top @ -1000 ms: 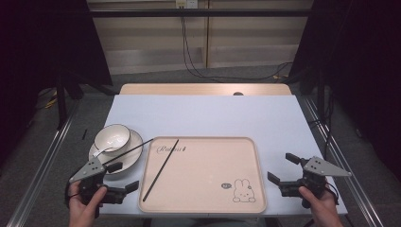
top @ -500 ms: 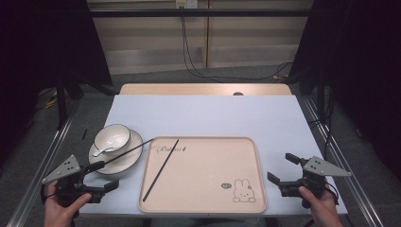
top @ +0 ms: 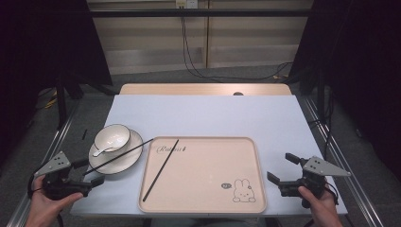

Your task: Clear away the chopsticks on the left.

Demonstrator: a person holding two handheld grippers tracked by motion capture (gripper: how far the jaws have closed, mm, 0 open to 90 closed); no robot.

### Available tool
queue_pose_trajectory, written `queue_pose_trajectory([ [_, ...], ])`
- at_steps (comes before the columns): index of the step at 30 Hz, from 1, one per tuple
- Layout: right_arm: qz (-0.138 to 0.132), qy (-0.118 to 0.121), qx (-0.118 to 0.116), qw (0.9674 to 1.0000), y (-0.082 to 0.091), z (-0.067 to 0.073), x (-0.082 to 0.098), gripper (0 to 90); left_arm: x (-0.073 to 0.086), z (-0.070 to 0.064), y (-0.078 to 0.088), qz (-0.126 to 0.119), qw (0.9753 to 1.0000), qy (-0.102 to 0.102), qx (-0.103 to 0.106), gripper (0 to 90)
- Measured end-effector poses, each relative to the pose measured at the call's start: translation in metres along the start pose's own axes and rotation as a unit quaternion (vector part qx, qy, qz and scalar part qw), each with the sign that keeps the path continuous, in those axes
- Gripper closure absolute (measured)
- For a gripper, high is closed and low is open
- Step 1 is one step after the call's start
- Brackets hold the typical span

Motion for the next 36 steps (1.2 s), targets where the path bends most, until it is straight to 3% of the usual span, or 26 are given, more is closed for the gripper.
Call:
queue_pose_trajectory([
  [3,0.002,0.001,0.000,1.0000,0.000,0.000,0.000,1.9,0.002,0.012,-0.005,0.008,0.9999,-0.003,-0.015,9.5],
  [5,0.001,0.000,0.000,1.0000,0.000,0.000,0.000,1.8,0.002,0.017,-0.007,0.014,0.9994,-0.008,-0.029,17.6],
  [6,0.002,-0.004,0.000,1.0000,0.001,0.000,0.000,1.8,0.002,0.018,-0.009,0.016,0.9994,-0.008,-0.030,25.7],
  [9,0.002,0.000,0.001,1.0000,0.000,-0.001,0.000,1.8,0.001,0.023,-0.012,0.023,0.9992,-0.007,-0.032,33.9],
  [11,0.002,0.000,0.000,1.0000,0.000,0.000,0.000,1.8,0.002,0.024,-0.016,0.037,0.9989,-0.008,-0.029,35.7],
  [13,0.002,0.000,0.000,1.0000,0.000,0.000,0.001,1.8,0.003,0.024,-0.022,0.058,0.9979,-0.020,-0.019,45.3],
  [15,0.002,0.000,0.001,1.0000,0.000,-0.001,0.001,1.8,0.003,0.021,-0.025,0.063,0.9979,-0.014,-0.009,48.6],
  [18,0.002,-0.001,0.001,1.0000,0.000,-0.001,0.001,1.8,0.002,0.021,-0.029,0.086,0.9959,-0.027,-0.006,52.1],
  [21,0.003,0.001,0.000,1.0000,0.000,0.000,0.001,1.8,0.000,0.019,-0.035,0.095,0.9950,-0.032,0.002,62.8],
  [26,0.003,0.000,0.000,1.0000,0.000,-0.001,0.001,1.8,0.000,0.017,-0.041,0.109,0.9933,-0.038,0.006,67.5],
  [36,0.005,-0.001,0.000,1.0000,0.000,0.000,0.001,1.8,-0.001,0.010,-0.045,0.134,0.9900,-0.029,0.030,84.9],
])
Point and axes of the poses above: each handheld gripper's, and its own axes: y roughly backward along the jaws, x roughly out of its underside, z roughly to its left, the point moved 8 cm from there along -y, roughly forward along the jaws, and after that the axes turned 6 degrees about y, right-handed, at the moved point
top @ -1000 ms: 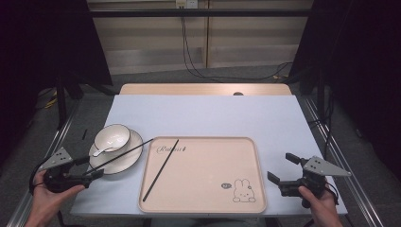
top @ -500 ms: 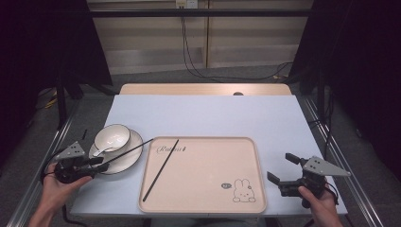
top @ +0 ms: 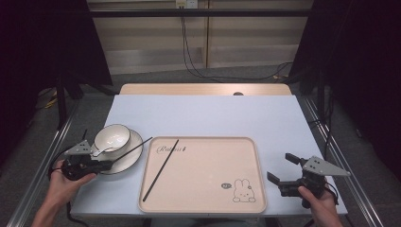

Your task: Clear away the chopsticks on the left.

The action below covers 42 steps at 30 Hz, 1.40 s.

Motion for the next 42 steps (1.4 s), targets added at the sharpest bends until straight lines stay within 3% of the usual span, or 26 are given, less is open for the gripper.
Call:
queue_pose_trajectory([
  [15,0.000,0.000,0.000,1.0000,0.000,0.000,0.000,1.8,-0.004,-0.009,0.004,-0.002,0.9994,0.025,0.022,85.5],
  [24,0.000,0.001,0.001,1.0000,0.000,0.000,0.000,1.8,-0.009,-0.016,0.010,-0.012,0.9994,0.021,0.025,85.7],
  [30,-0.001,0.002,-0.002,1.0000,0.000,0.001,0.000,1.8,-0.009,-0.020,0.013,-0.024,0.9986,0.039,0.025,85.7],
  [35,-0.001,0.002,-0.002,1.0000,0.000,0.001,0.000,1.8,-0.008,-0.026,0.020,-0.041,0.9967,0.067,0.020,85.7],
  [42,-0.001,0.001,-0.002,1.0000,0.000,0.000,0.000,1.8,-0.007,-0.040,0.024,-0.060,0.9949,0.079,0.019,85.7],
])
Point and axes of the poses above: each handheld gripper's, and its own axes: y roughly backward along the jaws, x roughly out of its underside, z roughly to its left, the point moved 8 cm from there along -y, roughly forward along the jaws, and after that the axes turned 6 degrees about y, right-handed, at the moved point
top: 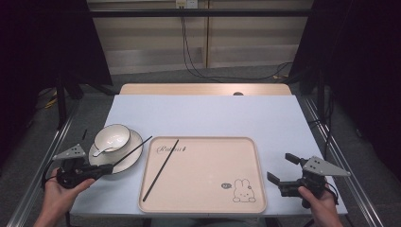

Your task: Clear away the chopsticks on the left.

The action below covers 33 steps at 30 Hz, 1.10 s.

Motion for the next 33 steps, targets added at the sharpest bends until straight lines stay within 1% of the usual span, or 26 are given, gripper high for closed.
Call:
queue_pose_trajectory([
  [1,0.000,0.000,0.000,1.0000,0.000,0.000,0.000,1.8,0.000,-0.004,0.001,-0.006,1.0000,0.004,-0.001,85.7],
  [2,0.000,0.000,-0.001,1.0000,0.000,0.000,0.000,1.8,0.000,-0.004,0.001,-0.006,1.0000,0.004,-0.001,85.7],
  [3,0.000,0.000,-0.001,1.0000,0.000,0.000,0.000,1.8,0.001,-0.010,0.002,-0.009,0.9999,0.006,0.000,85.7],
  [4,0.000,0.000,-0.001,1.0000,0.000,0.000,0.000,1.8,0.001,-0.010,0.002,-0.009,0.9999,0.006,0.000,85.7],
  [5,0.000,0.000,-0.001,1.0000,0.000,0.000,0.000,1.8,0.002,-0.013,0.002,-0.010,0.9999,0.010,0.001,85.7],
  [8,0.000,0.001,-0.001,1.0000,0.000,0.000,0.000,1.8,0.002,-0.024,0.002,-0.016,0.9998,0.013,0.002,85.6],
  [9,0.000,0.001,-0.001,1.0000,0.000,0.000,0.000,1.8,0.002,-0.024,0.002,-0.016,0.9998,0.013,0.002,85.6],
  [10,0.000,0.000,-0.001,1.0000,0.000,0.000,0.000,1.8,0.002,-0.028,0.001,-0.013,0.9999,0.006,0.005,85.6],
  [11,-0.001,0.001,-0.001,1.0000,0.000,0.000,0.000,1.8,0.001,-0.031,0.001,-0.013,0.9999,0.007,0.002,85.6],
  [12,-0.001,0.002,-0.002,1.0000,0.000,0.000,0.000,1.8,0.001,-0.036,0.000,-0.015,0.9998,0.007,0.009,85.6],
  [14,0.000,0.002,-0.002,1.0000,0.000,0.001,0.000,1.8,-0.001,-0.043,-0.001,-0.015,0.9998,0.003,0.013,85.6],
  [16,0.000,0.002,-0.003,1.0000,0.000,0.001,0.000,1.8,-0.001,-0.049,-0.003,-0.007,0.9999,-0.002,0.013,85.6],
  [17,0.000,0.003,-0.002,1.0000,0.000,0.000,0.000,1.8,-0.002,-0.053,-0.004,-0.007,0.9999,0.001,0.008,85.6],
  [18,0.000,0.003,-0.003,1.0000,0.000,0.001,0.000,1.8,-0.003,-0.056,-0.005,-0.005,0.9999,0.007,0.008,85.5],
  [20,0.000,0.003,-0.003,1.0000,0.000,0.001,0.000,1.8,-0.005,-0.064,-0.008,-0.006,0.9999,0.002,0.015,85.6],
  [21,-0.001,0.003,-0.004,1.0000,0.000,0.001,0.000,1.8,-0.007,-0.069,-0.010,-0.007,0.9998,0.003,0.021,85.6],
  [23,0.000,0.003,-0.003,1.0000,0.000,0.001,0.000,1.8,-0.009,-0.079,-0.017,0.003,0.9998,-0.007,0.021,85.7],
  [24,0.000,0.002,-0.002,1.0000,0.000,0.001,0.000,1.8,-0.009,-0.082,-0.019,0.006,0.9997,-0.008,0.020,85.6],
  [25,0.000,0.003,-0.002,1.0000,0.000,0.001,0.000,1.8,-0.012,-0.088,-0.024,0.006,0.9997,-0.008,0.024,85.7],
  [26,0.000,0.003,-0.002,1.0000,0.000,0.001,0.000,1.8,-0.012,-0.088,-0.024,0.006,0.9997,-0.008,0.024,85.6],
  [28,0.000,0.004,-0.003,1.0000,0.000,0.001,0.000,1.8,-0.016,-0.091,-0.028,-0.004,0.9996,0.002,0.028,85.7],
  [31,0.000,0.004,-0.003,1.0000,0.000,0.001,0.000,1.8,-0.021,-0.092,-0.032,-0.014,0.9995,0.012,0.026,85.7],
  [32,0.000,0.004,-0.003,1.0000,0.000,0.001,0.000,1.8,-0.023,-0.092,-0.034,-0.015,0.9995,0.016,0.024,85.7],
  [33,0.000,0.004,-0.003,1.0000,0.000,0.001,0.000,1.8,-0.026,-0.094,-0.037,-0.020,0.9993,0.023,0.019,85.7],
])
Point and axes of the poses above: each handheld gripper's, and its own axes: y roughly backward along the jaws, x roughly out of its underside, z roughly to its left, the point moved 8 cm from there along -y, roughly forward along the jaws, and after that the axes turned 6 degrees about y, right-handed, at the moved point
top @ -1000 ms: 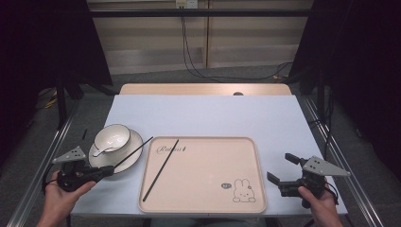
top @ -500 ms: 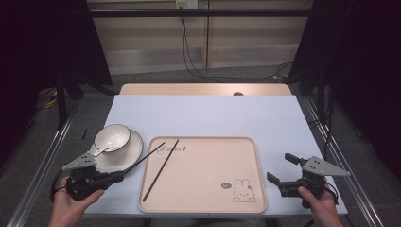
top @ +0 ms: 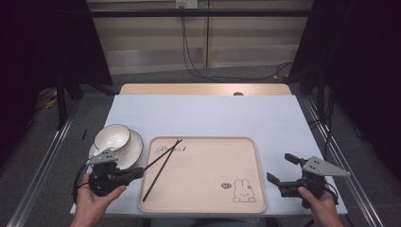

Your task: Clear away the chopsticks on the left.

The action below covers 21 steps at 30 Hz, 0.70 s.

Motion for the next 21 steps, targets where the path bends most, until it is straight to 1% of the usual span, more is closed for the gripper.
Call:
queue_pose_trajectory([
  [1,0.000,-0.001,-0.001,1.0000,0.000,0.000,0.000,1.8,-0.001,-0.001,-0.001,-0.003,1.0000,0.005,0.000,85.7],
  [2,0.000,0.000,0.002,1.0000,0.000,0.000,0.000,1.8,-0.002,-0.001,-0.003,-0.003,1.0000,0.006,-0.006,85.7],
  [3,0.001,-0.001,0.001,1.0000,0.000,0.000,0.000,1.8,-0.002,-0.001,-0.003,-0.003,1.0000,0.006,-0.006,85.7],
  [4,0.001,-0.001,0.001,1.0000,0.000,0.000,0.000,1.8,-0.005,-0.003,-0.005,-0.010,0.9998,0.013,-0.007,85.7],
  [5,0.002,-0.001,0.000,1.0000,0.000,0.000,0.000,1.8,-0.006,-0.004,-0.006,-0.009,0.9999,0.013,-0.005,85.7],
  [6,0.001,-0.001,0.000,1.0000,0.000,0.000,0.000,1.8,-0.008,-0.004,-0.009,-0.013,0.9997,0.019,-0.008,85.7],
  [9,0.001,-0.001,-0.001,1.0000,0.000,0.000,0.000,1.8,-0.011,-0.006,-0.015,-0.013,0.9996,0.021,-0.010,85.7],
  [10,0.000,0.001,0.002,1.0000,0.000,0.000,0.000,1.8,-0.013,-0.008,-0.018,-0.014,0.9995,0.025,-0.011,85.7],
  [11,0.000,0.001,0.002,1.0000,0.000,0.000,0.000,1.8,-0.013,-0.008,-0.018,-0.014,0.9995,0.025,-0.011,85.7],
  [12,0.000,0.000,0.001,1.0000,0.000,0.000,0.000,1.8,-0.013,-0.008,-0.020,-0.016,0.9994,0.025,-0.016,85.7],
  [13,0.000,0.001,0.002,1.0000,0.000,0.000,0.000,1.8,-0.014,-0.010,-0.022,-0.018,0.9993,0.031,-0.014,85.7],
  [16,0.000,0.000,-0.001,1.0000,0.000,0.001,0.000,1.8,-0.015,-0.012,-0.026,-0.019,0.9989,0.038,-0.019,85.7],
  [20,0.000,-0.001,-0.002,1.0000,0.000,0.001,0.000,1.8,-0.014,-0.016,-0.034,-0.012,0.9990,0.038,-0.021,85.7],
  [21,0.000,-0.001,-0.002,1.0000,0.000,0.001,0.000,1.8,-0.015,-0.016,-0.036,-0.016,0.9990,0.036,-0.022,85.7],
])
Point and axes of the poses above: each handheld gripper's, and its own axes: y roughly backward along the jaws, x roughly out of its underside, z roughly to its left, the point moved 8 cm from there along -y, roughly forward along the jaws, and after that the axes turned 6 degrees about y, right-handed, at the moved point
